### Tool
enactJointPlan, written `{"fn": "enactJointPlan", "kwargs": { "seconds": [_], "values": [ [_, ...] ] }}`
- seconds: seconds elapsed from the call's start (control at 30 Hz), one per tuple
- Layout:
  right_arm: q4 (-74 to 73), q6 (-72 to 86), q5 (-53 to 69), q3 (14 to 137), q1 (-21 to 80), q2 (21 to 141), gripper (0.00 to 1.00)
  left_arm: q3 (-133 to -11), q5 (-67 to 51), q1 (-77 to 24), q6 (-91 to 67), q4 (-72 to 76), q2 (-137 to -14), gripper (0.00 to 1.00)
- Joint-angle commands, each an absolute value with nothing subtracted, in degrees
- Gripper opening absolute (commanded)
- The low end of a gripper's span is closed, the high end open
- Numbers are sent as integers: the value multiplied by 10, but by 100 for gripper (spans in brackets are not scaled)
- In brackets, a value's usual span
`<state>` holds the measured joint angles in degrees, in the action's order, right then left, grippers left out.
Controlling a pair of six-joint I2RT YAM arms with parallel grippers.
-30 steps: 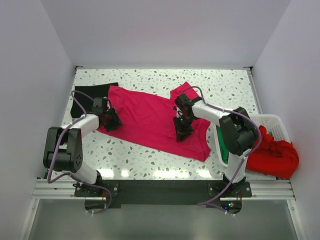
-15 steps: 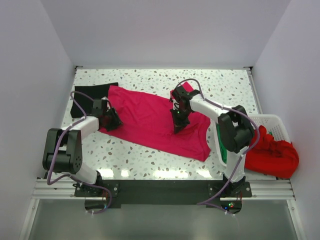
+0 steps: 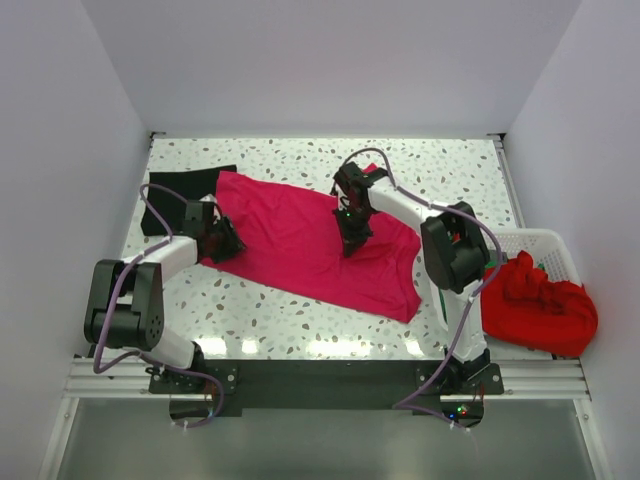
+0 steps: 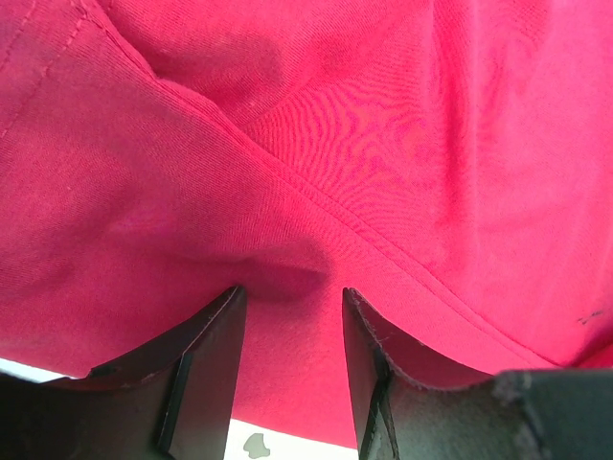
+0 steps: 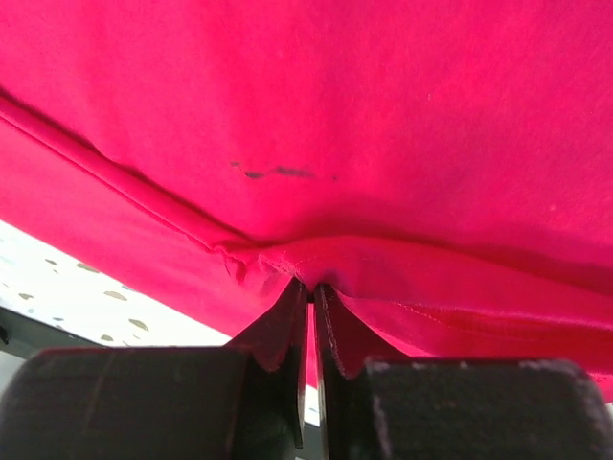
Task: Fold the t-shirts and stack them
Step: Fold the tshirt
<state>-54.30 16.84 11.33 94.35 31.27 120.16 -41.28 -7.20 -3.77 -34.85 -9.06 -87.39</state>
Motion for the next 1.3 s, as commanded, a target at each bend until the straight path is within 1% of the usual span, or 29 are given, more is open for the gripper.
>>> {"fn": "enactJointPlan", "kwargs": {
  "seconds": [0.0, 0.03, 0.1, 0.13, 0.2, 0.23, 0.43, 0.53, 0.6, 0.7, 0.83, 1.03, 1.17, 1.27],
  "values": [
    [-565, 156, 103, 987, 315, 1209, 9, -381, -49, -39, -329, -121, -889, 50],
    [-569, 156, 102, 997, 315, 1215, 16, -380, -48, -40, -329, -122, -888, 50],
    [-574, 156, 100, 1006, 315, 1219, 25, -377, -48, -39, -329, -123, -885, 50],
    [-579, 156, 99, 1015, 314, 1222, 32, -376, -48, -39, -329, -123, -883, 50],
    [-583, 156, 97, 1024, 315, 1221, 39, -372, -48, -39, -329, -124, -881, 50],
    [-585, 157, 96, 1031, 314, 1221, 45, -371, -48, -39, -329, -123, -882, 50],
    [-606, 164, 88, 1070, 315, 1194, 55, -377, -40, -40, -328, -138, -856, 50],
    [-612, 171, 78, 1077, 315, 1158, 60, -394, -32, -40, -326, -158, -832, 51],
    [-614, 175, 76, 1070, 314, 1125, 62, -407, -32, -40, -327, -167, -814, 52],
    [-600, 189, 87, 1014, 315, 1079, 63, -424, -34, -40, -332, -171, -798, 52],
    [-561, 200, 100, 888, 315, 1036, 63, -437, -51, -43, -334, -149, -816, 53],
    [-503, 207, 117, 775, 314, 1022, 63, -436, -93, -44, -339, -86, -883, 53],
    [-469, 205, 113, 739, 314, 1039, 63, -423, -106, -44, -352, -65, -917, 53],
    [-450, 200, 100, 719, 314, 1054, 63, -404, -97, -44, -359, -71, -918, 53]
  ]
}}
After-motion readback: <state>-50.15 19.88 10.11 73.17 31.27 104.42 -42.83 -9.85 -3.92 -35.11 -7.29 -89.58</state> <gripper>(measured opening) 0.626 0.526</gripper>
